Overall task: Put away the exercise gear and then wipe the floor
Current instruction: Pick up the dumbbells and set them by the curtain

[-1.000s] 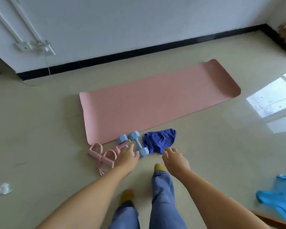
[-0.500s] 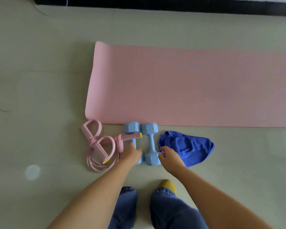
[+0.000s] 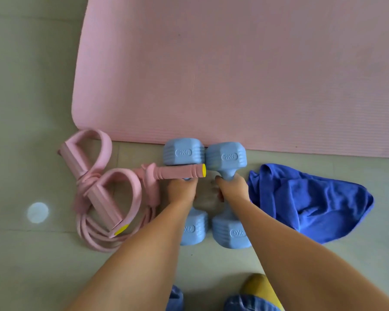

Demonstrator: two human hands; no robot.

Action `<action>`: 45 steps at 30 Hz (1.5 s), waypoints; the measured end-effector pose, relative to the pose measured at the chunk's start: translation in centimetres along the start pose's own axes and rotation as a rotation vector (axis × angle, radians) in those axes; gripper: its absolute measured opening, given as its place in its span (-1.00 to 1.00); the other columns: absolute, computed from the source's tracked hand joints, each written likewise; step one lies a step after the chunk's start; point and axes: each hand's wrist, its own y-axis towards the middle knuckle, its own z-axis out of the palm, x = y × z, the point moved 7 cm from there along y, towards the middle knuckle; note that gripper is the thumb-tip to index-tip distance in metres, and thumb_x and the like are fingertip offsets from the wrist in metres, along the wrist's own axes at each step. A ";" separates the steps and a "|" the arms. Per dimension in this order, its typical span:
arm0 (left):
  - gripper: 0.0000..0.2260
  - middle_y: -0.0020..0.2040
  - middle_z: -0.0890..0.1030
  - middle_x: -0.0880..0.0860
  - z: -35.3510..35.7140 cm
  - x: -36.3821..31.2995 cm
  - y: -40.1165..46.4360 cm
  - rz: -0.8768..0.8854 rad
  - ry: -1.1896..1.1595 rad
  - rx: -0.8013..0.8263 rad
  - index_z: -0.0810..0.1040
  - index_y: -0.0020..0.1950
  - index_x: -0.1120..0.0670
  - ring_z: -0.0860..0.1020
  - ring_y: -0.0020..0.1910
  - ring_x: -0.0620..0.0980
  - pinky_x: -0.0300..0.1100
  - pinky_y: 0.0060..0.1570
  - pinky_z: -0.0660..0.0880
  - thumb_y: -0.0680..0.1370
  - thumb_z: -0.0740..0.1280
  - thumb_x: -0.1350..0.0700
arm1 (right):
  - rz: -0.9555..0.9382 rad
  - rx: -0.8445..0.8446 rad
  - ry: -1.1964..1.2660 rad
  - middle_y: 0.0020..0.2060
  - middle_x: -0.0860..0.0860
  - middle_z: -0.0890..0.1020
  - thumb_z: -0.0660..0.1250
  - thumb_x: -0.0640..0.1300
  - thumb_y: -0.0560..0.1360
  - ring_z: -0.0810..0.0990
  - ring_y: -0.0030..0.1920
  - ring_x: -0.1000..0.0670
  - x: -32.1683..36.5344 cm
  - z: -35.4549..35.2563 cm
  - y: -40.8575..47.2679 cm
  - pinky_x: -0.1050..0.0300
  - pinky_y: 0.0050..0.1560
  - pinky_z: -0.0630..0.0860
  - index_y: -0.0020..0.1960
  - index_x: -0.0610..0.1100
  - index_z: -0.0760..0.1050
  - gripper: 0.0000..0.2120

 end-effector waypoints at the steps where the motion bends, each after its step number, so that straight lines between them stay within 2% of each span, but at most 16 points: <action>1: -0.74 -0.36 0.42 -0.08 0.2 0.0 0.3 0.014 -0.005 0.016 0.37 -0.33 0.02 0.40 -0.37 0.00 -0.22 -0.38 0.35 0.53 0.34 0.07 | 0.007 0.015 0.051 -0.45 -0.07 0.49 0.28 -0.17 0.46 0.43 -0.55 -0.03 0.1 0.0 -0.1 0.21 -0.45 0.41 -0.26 -0.14 0.43 -0.87; 3: -0.75 -0.42 0.44 -0.02 0.1 -0.2 0.2 0.018 -0.046 0.015 0.40 -0.35 0.02 0.42 -0.47 0.00 -0.15 -0.36 0.46 0.51 0.36 0.05 | 0.031 0.039 0.102 -0.45 -0.09 0.47 0.28 -0.20 0.45 0.40 -0.55 -0.03 0.2 0.0 -0.3 0.23 -0.50 0.37 -0.29 -0.16 0.41 -0.85; 5: -0.83 -0.39 0.49 0.06 -0.2 -0.4 0.0 0.028 -0.040 -0.005 0.49 -0.26 0.06 0.46 -0.47 0.07 -0.03 -0.35 0.51 0.48 0.35 0.03 | 0.047 0.047 0.079 -0.47 -0.09 0.46 0.27 -0.19 0.44 0.39 -0.55 -0.05 0.3 -0.2 -0.6 0.21 -0.48 0.35 -0.34 -0.16 0.38 -0.81; 7: -0.86 -0.36 0.48 0.10 -0.3 -0.5 -0.3 0.018 -0.008 0.037 0.48 -0.22 0.09 0.46 -0.43 0.07 -0.10 -0.40 0.47 0.50 0.32 0.06 | 0.067 0.051 0.054 -0.48 -0.07 0.46 0.26 -0.19 0.44 0.40 -0.55 -0.05 0.6 -0.8 -1.4 0.19 -0.44 0.36 -0.35 -0.16 0.36 -0.80; 9: -0.81 -0.45 0.40 0.10 -0.3 -0.6 -2.0 -0.081 -0.065 0.166 0.39 -0.30 0.11 0.36 -0.54 0.03 -0.27 -0.57 0.31 0.50 0.29 0.16 | 0.082 0.060 0.044 -0.47 -0.06 0.46 0.24 -0.19 0.44 0.40 -0.54 -0.04 1.3 -2.0 -2.9 0.19 -0.43 0.35 -0.35 -0.17 0.35 -0.80; 10: -0.81 -0.48 0.37 0.10 -0.6 -0.5 -3.2 -0.134 -0.070 0.228 0.37 -0.32 0.12 0.33 -0.59 0.01 -0.31 -0.59 0.25 0.49 0.28 0.20 | 0.090 0.061 0.034 -0.47 -0.06 0.46 0.24 -0.20 0.43 0.40 -0.54 -0.04 1.6 -3.0 -4.1 0.18 -0.43 0.35 -0.35 -0.17 0.35 -0.81; 14: -0.81 -0.58 0.37 0.07 -2.9 -2.2 -10.2 -0.250 -0.025 0.409 0.33 -0.32 0.17 0.32 -0.69 -0.04 -0.32 -0.59 0.26 0.49 0.24 0.28 | 0.128 0.049 -0.027 -0.49 -0.05 0.47 0.21 -0.17 0.44 0.41 -0.53 -0.02 3.7 -8.0 -9.7 0.19 -0.42 0.36 -0.33 -0.18 0.39 -0.82; 18: -0.81 -0.56 0.38 0.09 -6.3 -4.7 -18.1 -0.279 0.005 0.437 0.35 -0.33 0.19 0.32 -0.68 -0.03 -0.30 -0.58 0.27 0.48 0.25 0.28 | 0.195 0.026 -0.065 -0.52 -0.08 0.47 0.21 -0.12 0.47 0.43 -0.51 -0.05 6.4 -13.5 -16.9 0.19 -0.43 0.34 -0.37 -0.20 0.39 -0.73; 20: -0.83 -0.56 0.40 0.09 -7.9 -6.3 -21.6 -0.260 0.015 0.420 0.36 -0.32 0.20 0.33 -0.67 -0.01 -0.27 -0.56 0.27 0.46 0.25 0.28 | 0.210 0.021 -0.019 -0.54 -0.10 0.46 0.22 -0.14 0.45 0.42 -0.53 -0.07 7.8 -15.9 -20.4 0.18 -0.39 0.37 -0.38 -0.21 0.38 -0.74; 23: -0.89 -0.60 0.40 0.05 -10.1 -9.9 -26.3 -0.218 0.020 0.402 0.42 -0.30 0.24 0.33 -0.67 -0.01 -0.26 -0.57 0.28 0.42 0.29 0.26 | 0.223 0.012 0.037 -0.59 -0.07 0.44 0.22 -0.19 0.43 0.39 -0.59 -0.01 9.6 -19.2 -25.4 0.26 -0.50 0.33 -0.36 -0.22 0.38 -0.79; 26: -0.79 -0.59 0.41 0.07 -12.0 -14.3 -30.7 -0.174 0.044 0.414 0.55 -0.51 0.12 0.35 -0.63 0.04 -0.21 -0.52 0.30 0.34 0.36 0.18 | 0.216 0.002 0.100 -0.60 -0.06 0.42 0.23 -0.20 0.42 0.37 -0.60 0.00 11.5 -22.3 -30.1 0.26 -0.52 0.31 -0.40 -0.22 0.36 -0.77; 30: -0.83 -0.70 0.40 0.01 -15.2 -19.5 -36.2 -0.099 0.140 0.298 0.44 -0.35 0.18 0.39 -0.58 0.07 -0.15 -0.39 0.38 0.42 0.32 0.18 | 0.193 -0.033 0.182 -0.56 -0.09 0.44 0.21 -0.22 0.42 0.38 -0.58 -0.03 13.2 -26.6 -36.1 0.21 -0.46 0.35 -0.40 -0.20 0.34 -0.78; 33: -0.81 -0.72 0.37 -0.01 -17.1 -23.2 -40.7 -0.031 0.185 0.297 0.40 -0.37 0.17 0.37 -0.56 0.06 -0.20 -0.40 0.35 0.44 0.29 0.19 | 0.178 -0.065 0.221 -0.52 -0.11 0.46 0.21 -0.21 0.40 0.40 -0.56 -0.06 13.9 -30.2 -41.0 0.17 -0.41 0.38 -0.34 -0.21 0.35 -0.84; 37: -0.86 -0.59 0.44 0.08 -18.5 -27.3 -45.9 0.092 0.289 0.329 0.42 -0.32 0.20 0.37 -0.63 0.05 -0.21 -0.45 0.34 0.42 0.28 0.19 | 0.188 -0.133 0.323 -0.48 -0.11 0.43 0.20 -0.22 0.41 0.37 -0.54 -0.06 13.3 -34.6 -46.9 0.21 -0.45 0.34 -0.33 -0.20 0.34 -0.84; 40: -0.91 -0.47 0.44 0.11 -18.0 -29.3 -49.2 0.169 0.371 0.372 0.42 -0.28 0.18 0.38 -0.55 0.06 -0.17 -0.39 0.35 0.40 0.28 0.20 | 0.204 -0.199 0.426 -0.48 -0.11 0.43 0.20 -0.24 0.40 0.38 -0.53 -0.06 11.6 -37.6 -50.3 0.19 -0.45 0.33 -0.35 -0.20 0.35 -0.84; 45: -0.91 -0.47 0.43 0.10 -14.0 -31.8 -55.4 0.293 0.545 0.472 0.43 -0.28 0.17 0.36 -0.51 0.07 -0.14 -0.32 0.36 0.42 0.28 0.22 | 0.246 -0.312 0.656 -0.47 -0.09 0.43 0.25 -0.23 0.42 0.37 -0.52 -0.04 7.1 -42.1 -54.8 0.19 -0.45 0.32 -0.29 -0.20 0.38 -0.88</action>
